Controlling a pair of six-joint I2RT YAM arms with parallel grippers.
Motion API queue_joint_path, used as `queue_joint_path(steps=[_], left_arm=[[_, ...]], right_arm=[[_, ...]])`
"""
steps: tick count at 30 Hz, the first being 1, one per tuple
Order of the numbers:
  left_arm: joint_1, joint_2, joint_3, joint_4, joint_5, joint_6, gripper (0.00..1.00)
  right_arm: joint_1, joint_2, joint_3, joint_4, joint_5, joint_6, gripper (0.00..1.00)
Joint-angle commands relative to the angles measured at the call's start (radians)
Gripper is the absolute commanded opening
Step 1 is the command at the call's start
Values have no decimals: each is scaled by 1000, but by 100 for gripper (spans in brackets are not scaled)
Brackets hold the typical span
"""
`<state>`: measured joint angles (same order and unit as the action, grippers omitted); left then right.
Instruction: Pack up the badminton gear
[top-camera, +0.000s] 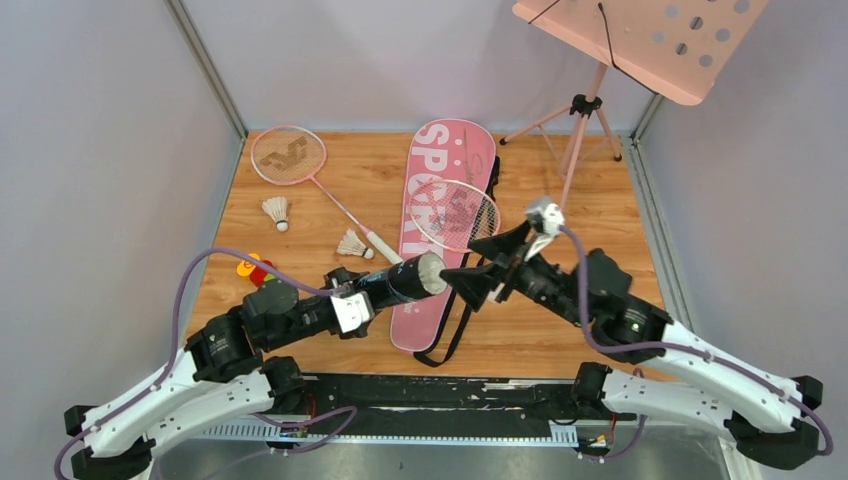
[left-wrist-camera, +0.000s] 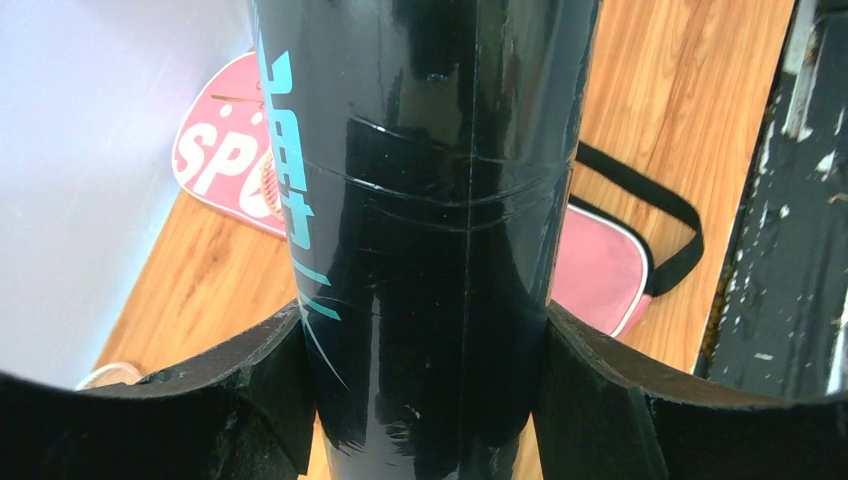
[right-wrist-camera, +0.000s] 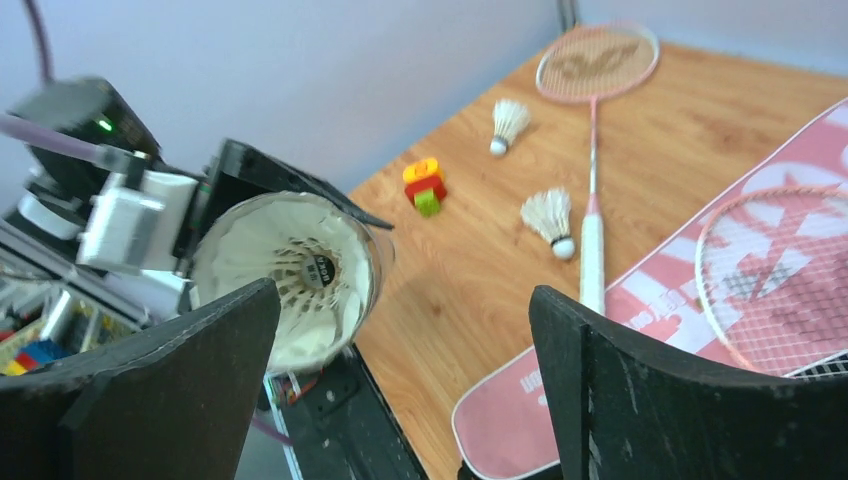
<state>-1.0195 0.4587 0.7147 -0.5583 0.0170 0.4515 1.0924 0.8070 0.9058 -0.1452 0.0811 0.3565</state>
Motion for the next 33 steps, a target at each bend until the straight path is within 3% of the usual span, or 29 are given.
queue_joint_path(steps=[1,8,15,23,28,33], left_arm=[[-1,5,34,133,-15,-128,54],[-1,18,38,361,-47,-383,56],[-2,74,30,632,-71,-622,57],[-2,98,15,760,-96,-768,57],[-2,129,-34,850,-111,-812,56],[-2,162,-53,879,-175,-883,56]], right_arm=[[2,-163,-61,97,126,1,98],[1,-249,-239,292,-59,-190,97],[2,-196,-357,539,-276,-161,96],[20,82,-380,787,-275,3,92],[59,204,-289,774,-247,-45,90],[117,317,-232,771,-113,-151,89]])
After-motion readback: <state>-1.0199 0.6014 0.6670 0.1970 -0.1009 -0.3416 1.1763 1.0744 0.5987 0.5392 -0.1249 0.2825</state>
